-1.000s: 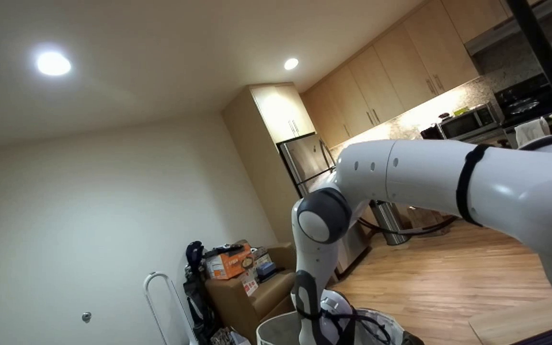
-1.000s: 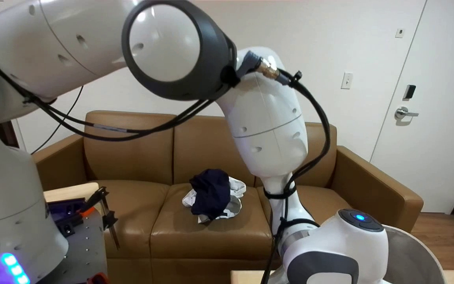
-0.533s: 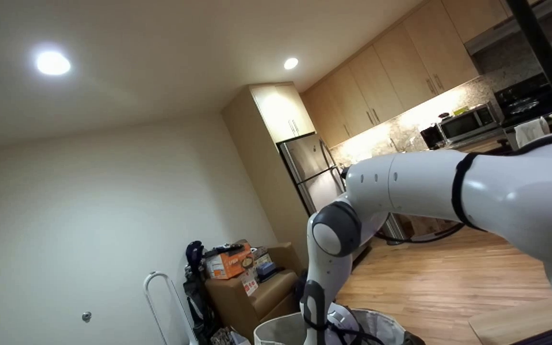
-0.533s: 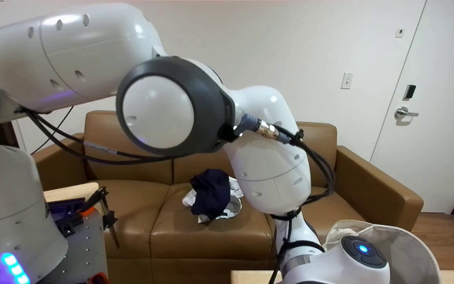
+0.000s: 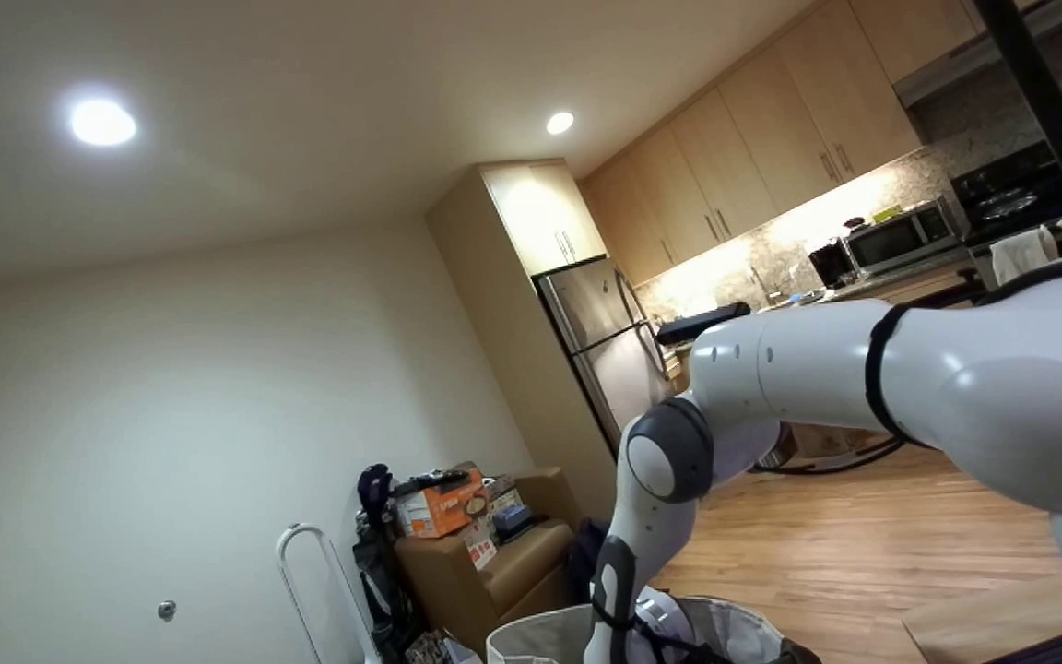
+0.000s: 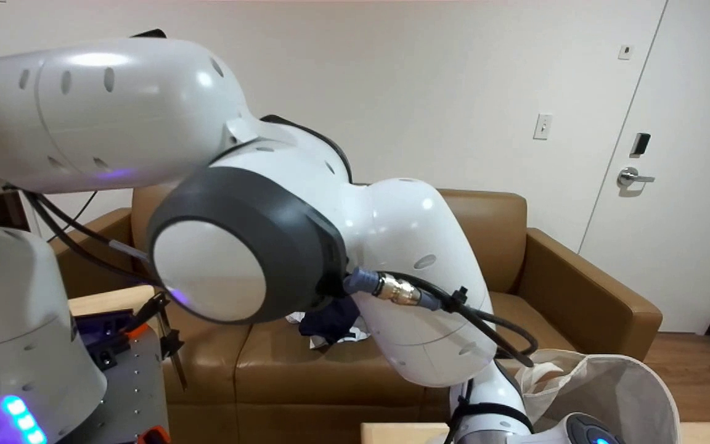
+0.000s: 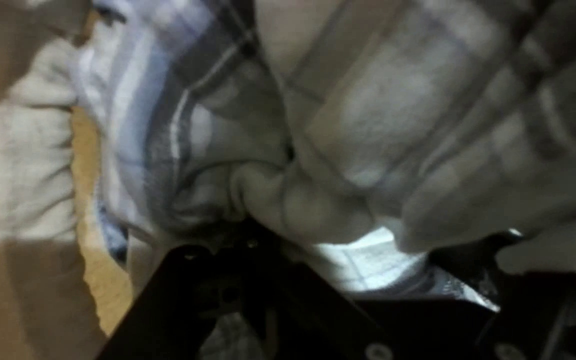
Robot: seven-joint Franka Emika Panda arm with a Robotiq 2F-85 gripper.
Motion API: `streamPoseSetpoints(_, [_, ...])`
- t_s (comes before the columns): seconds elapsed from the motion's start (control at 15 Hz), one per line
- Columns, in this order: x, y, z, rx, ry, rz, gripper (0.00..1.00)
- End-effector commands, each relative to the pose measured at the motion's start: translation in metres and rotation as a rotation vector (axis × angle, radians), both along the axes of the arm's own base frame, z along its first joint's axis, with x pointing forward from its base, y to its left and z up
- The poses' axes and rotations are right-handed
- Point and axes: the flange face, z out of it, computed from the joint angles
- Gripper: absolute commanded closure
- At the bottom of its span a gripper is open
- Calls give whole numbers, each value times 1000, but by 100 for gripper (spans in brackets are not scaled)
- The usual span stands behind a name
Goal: Remove the checkered item from the bag and put it on the couch
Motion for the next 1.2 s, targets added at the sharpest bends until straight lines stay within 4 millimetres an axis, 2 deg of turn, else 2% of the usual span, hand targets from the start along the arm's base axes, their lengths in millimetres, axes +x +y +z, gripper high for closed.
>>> streamPoseSetpoints(0.0, [2,3,-12,181,37,45,52])
streamPoseSetpoints(0.4, [4,9,3,412,177,55,91])
streamPoseSetpoints(0.47, [3,13,5,454,209,46,93])
streamPoseSetpoints(0.6, [-1,17,12,543,260,50,91])
streamPoseSetpoints(0.73, [-1,10,34,576,286,36,93])
streamPoseSetpoints(0.8, [2,4,51,582,283,28,93])
streamPoseSetpoints(0.87, [7,-1,65,575,266,36,91])
streamPoseSetpoints(1.13, [34,-25,139,461,162,17,91])
